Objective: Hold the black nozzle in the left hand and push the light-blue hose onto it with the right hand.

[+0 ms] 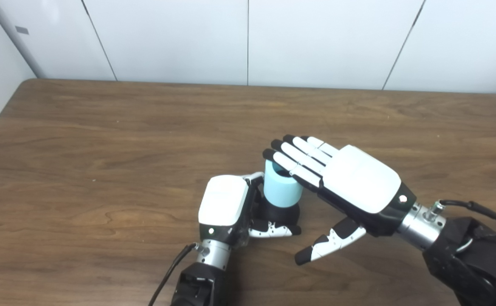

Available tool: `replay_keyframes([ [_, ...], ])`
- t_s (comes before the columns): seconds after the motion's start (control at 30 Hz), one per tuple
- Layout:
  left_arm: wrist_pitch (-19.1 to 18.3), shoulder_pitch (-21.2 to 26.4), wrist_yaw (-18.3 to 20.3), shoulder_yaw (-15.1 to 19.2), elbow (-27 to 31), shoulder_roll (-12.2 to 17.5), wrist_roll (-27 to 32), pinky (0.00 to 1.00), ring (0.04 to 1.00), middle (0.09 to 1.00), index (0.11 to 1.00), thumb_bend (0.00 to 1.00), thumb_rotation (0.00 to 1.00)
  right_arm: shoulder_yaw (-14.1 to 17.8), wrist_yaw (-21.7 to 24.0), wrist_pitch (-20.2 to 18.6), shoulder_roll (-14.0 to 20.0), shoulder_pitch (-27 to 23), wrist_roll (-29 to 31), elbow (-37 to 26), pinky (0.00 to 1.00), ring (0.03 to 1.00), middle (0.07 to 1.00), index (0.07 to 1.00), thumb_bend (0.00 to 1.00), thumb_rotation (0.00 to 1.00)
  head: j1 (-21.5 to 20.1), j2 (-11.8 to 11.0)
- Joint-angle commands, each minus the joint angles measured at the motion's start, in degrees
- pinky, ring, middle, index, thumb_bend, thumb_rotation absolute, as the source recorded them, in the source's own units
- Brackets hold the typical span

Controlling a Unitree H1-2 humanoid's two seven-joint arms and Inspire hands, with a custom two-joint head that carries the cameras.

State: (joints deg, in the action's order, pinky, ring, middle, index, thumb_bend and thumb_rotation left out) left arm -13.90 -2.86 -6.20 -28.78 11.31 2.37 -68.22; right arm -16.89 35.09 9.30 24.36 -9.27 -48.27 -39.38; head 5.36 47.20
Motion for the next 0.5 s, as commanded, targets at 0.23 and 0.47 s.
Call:
replay_keyframes([
  [0.23,-0.97,-1.89,3.93,-1.07,-0.82,0.53,-1.12,0.32,0.400,0.399,0.503,0.52,0.00,-2.30,4.85,-0.18,2.02,1.74,0.00,2.34,0.95,0.965,0.960,0.933,0.68,0.89,0.03,0.32],
  [0.47,-1.13,-1.87,4.01,-1.24,-0.74,0.75,-0.96,0.32,0.394,0.393,0.499,0.52,0.00,-3.04,6.50,-1.71,2.32,1.93,0.22,2.10,0.91,0.957,0.952,0.936,0.69,0.90,0.06,0.44],
])
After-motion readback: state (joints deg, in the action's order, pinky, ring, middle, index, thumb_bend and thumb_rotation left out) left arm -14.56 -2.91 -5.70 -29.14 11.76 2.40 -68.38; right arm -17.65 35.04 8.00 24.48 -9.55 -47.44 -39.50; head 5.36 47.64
